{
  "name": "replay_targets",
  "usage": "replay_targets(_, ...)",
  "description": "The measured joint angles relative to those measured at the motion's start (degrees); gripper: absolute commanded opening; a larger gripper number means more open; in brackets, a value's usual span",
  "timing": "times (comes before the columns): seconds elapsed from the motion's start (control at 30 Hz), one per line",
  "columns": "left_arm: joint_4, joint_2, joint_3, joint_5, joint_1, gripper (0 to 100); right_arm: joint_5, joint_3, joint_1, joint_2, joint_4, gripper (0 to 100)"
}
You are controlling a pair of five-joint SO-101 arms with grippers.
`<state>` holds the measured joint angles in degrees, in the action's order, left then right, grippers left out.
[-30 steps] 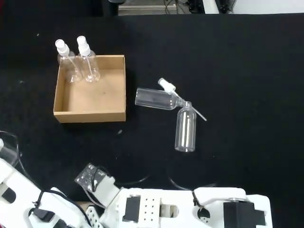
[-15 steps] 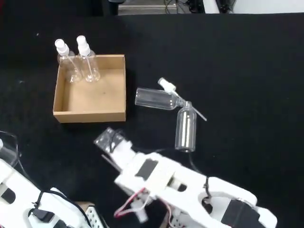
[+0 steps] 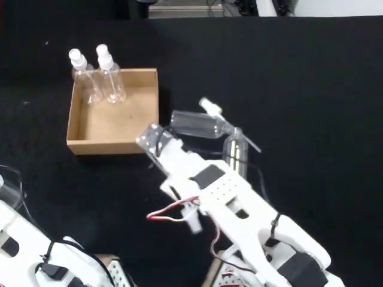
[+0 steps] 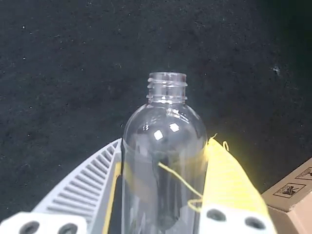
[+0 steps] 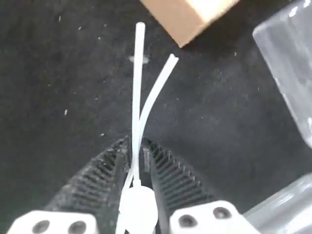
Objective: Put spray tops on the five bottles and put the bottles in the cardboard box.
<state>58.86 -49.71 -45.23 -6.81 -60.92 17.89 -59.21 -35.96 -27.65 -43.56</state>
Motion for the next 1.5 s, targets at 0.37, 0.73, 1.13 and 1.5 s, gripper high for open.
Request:
replay_targets(0.37, 1.58, 0.0, -1.85, 1.14, 5.54, 22, 4.31, 2.02, 0.09, -1.14, -4.04, 36.9)
replay_targets(0.73, 7.82, 0.0, -6.15, 12.75, 13.8, 22, 3.08, 7.38, 5.63, -11.69, -17.05, 16.6)
replay_targets(1.13, 0.09, 20.13, -6.51, 19.43, 7.82, 22, -2.9, 0.09, 9.14, -12.48, -7.56, 13.9)
replay_targets(1.5, 9.76, 48.26, 15.21, 27.69, 6.77, 34, -2.99, -2.29, 9.05, -12.48, -5.8, 24.7)
